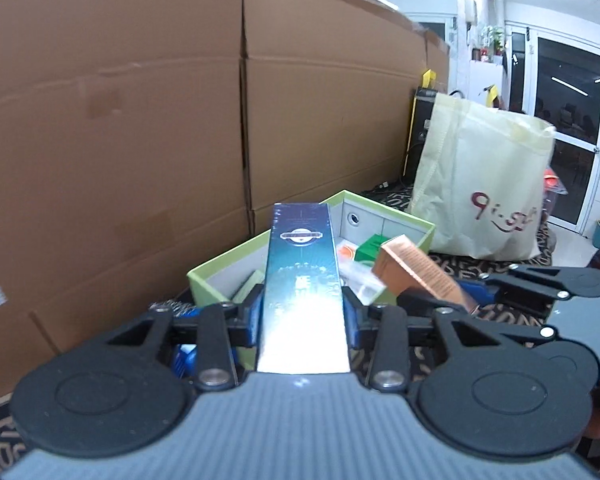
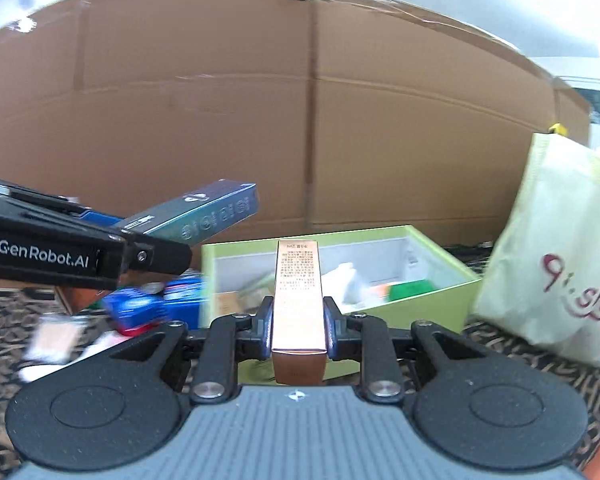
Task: Organize objects
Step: 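Carry both boxes into the lime-green box and open both grippers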
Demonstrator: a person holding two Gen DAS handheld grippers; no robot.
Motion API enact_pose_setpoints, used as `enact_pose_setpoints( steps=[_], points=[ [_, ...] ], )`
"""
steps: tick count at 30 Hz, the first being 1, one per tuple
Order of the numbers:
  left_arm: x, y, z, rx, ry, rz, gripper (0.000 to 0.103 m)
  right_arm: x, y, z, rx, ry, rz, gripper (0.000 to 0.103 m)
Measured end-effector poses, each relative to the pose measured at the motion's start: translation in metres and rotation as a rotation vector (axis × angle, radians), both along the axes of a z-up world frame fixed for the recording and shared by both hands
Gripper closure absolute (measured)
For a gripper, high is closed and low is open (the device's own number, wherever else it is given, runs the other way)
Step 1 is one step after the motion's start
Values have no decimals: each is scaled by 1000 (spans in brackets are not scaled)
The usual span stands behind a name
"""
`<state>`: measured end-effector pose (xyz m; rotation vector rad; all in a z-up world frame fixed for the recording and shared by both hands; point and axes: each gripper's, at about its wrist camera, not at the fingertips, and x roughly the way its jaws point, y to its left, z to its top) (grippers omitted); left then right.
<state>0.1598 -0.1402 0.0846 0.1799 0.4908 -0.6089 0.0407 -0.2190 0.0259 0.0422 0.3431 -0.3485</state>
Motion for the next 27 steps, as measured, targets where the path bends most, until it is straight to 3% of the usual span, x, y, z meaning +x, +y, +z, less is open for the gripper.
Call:
enact_pose_setpoints(
  steps=[8, 18, 20, 21, 22, 27],
  points=[
    [64, -46, -28, 42, 20, 71, 65, 53, -64, -5, -12, 54, -103, 76],
    [99, -63, -59, 65, 51, 90, 64, 91, -106, -16, 8, 64, -148, 76],
    [98, -60, -62, 50, 23, 91, 34, 98, -111, -23, 12, 82, -133, 69],
    [95, -59, -61, 43, -3, 111, 9, 102, -113, -27, 14, 101, -126, 51],
    [91, -56, -60, 31, -39, 139, 0, 103, -114, -31, 10, 113, -135, 36],
    [81, -46, -52, 11, -77, 154, 0, 93, -110, -36, -23, 84, -156, 30]
  ],
)
